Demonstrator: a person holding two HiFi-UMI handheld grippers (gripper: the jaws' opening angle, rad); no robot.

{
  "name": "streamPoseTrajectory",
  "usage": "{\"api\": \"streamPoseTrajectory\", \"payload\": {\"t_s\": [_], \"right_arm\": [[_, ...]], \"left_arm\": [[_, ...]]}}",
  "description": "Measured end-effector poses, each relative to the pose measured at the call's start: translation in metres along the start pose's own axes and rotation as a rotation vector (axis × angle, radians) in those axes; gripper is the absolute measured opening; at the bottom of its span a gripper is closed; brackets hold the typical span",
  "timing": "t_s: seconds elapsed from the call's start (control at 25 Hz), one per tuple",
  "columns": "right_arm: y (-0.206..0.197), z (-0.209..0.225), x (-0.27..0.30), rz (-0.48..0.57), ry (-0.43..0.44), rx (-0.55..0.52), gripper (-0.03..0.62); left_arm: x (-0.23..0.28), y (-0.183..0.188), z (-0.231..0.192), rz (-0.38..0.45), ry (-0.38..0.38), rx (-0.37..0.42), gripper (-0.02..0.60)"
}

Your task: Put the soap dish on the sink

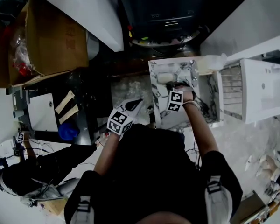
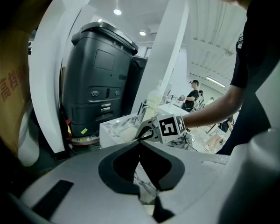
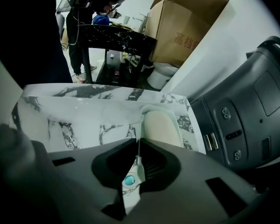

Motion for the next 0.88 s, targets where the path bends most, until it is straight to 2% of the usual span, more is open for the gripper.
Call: {"api": "streamPoseTrajectory", "payload": {"t_s": [0.56, 0.88], "right_arm": [[0.001, 0.016, 0.015, 0.012, -0.008, 0.027, 0.032], [0.000, 0.025, 0.023, -0.044, -0.068, 0.035, 0.044]], "left_arm": [[0.005, -0.002, -0.004, -0.012, 0.000, -0.040, -0.002], [0.007, -0.003, -0.001, -0.015, -0.013, -0.049, -0.002]]}}
Point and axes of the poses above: the fingertips, and each gripper's own axes: x forward along the fingers, z to its right, y out of its top, the point moved 6 cm from there along -x, backward along the fingers, and after that the axes turned 4 degrees about x, right-handed, at the moved point
